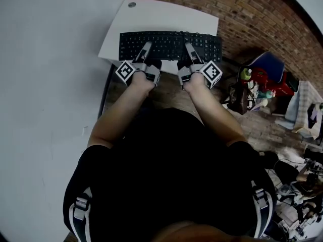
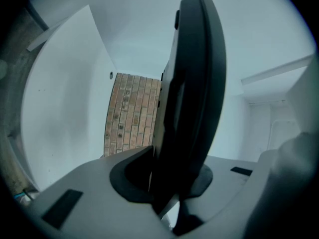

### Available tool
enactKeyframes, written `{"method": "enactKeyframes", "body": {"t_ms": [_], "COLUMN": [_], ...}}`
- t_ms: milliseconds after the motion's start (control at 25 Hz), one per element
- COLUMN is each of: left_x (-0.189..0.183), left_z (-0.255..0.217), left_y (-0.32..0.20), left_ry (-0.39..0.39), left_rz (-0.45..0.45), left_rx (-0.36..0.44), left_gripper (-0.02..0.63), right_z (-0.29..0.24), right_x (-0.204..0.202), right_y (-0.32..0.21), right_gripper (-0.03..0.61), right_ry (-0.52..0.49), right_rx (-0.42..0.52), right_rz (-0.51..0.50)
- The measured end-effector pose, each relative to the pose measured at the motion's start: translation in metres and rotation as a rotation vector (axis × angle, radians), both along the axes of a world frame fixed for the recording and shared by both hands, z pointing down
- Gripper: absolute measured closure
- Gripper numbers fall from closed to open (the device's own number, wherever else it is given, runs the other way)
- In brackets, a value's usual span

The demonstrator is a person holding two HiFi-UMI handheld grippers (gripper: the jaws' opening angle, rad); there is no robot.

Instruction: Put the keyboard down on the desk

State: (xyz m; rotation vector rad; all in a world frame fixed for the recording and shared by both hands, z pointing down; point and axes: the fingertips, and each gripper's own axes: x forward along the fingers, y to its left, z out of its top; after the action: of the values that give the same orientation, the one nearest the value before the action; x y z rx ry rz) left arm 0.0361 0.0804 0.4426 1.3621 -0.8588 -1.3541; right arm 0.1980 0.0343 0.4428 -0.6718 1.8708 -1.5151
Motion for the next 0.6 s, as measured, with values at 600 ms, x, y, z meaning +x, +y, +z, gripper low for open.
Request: {"method": "enactKeyframes", "body": {"t_ms": [600], "left_x": [-0.060], "left_z": [0.015], "left_y": [-0.075], "left_ry": [0.013], "left_rz": [0.020], "left_rx": [-0.031], "left_gripper": [0.527], "right_z": [0.016], "right_x": [-0.060], "right_y": [-0.072], "right_gripper": [0.463], "right_ry": [0.011], "right_rx": [-0.039], "right_rz": [0.022]}}
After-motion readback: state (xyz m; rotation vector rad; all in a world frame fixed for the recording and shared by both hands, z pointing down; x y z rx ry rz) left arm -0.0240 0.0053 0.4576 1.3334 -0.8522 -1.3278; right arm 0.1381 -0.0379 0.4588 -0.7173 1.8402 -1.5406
